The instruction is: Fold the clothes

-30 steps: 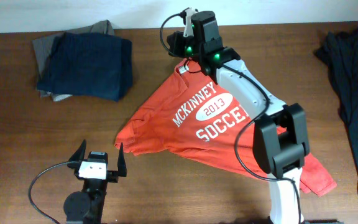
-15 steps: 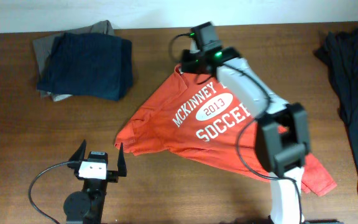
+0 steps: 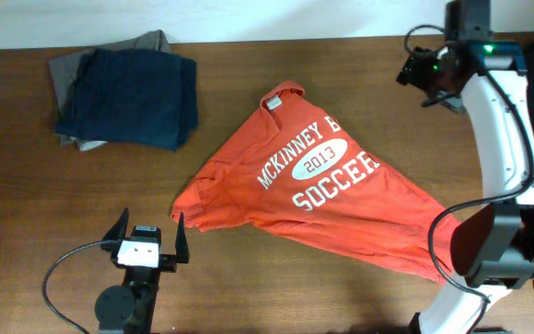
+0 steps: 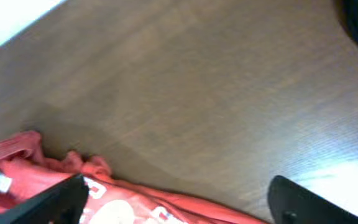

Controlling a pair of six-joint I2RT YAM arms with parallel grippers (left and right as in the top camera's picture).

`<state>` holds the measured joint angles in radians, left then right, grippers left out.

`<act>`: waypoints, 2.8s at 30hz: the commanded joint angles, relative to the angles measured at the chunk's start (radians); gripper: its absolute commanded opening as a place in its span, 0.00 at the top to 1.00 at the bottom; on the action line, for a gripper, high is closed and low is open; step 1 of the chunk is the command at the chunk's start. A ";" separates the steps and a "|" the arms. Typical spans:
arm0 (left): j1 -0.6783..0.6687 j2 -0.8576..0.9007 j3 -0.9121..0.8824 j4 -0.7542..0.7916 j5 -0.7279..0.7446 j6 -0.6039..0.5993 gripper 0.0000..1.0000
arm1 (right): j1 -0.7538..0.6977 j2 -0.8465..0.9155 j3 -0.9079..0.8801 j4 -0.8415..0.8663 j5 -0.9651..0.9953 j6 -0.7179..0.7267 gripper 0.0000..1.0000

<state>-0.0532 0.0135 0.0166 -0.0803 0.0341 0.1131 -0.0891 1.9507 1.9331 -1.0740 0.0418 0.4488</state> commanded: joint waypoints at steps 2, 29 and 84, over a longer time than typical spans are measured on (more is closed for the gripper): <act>-0.005 -0.008 -0.007 0.047 0.060 0.011 0.01 | -0.040 0.002 0.002 -0.013 0.015 0.001 0.01; -0.005 1.223 1.425 -0.735 0.465 0.139 0.00 | -0.069 0.002 0.002 -0.014 0.016 0.001 0.01; -0.009 2.432 1.909 -0.548 -0.208 0.034 0.99 | -0.069 0.002 0.002 -0.014 0.016 0.001 0.01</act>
<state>-0.1017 2.4119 1.9171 -0.6243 -0.1497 0.1692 -0.1558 1.9518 1.9316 -1.0889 0.0418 0.4484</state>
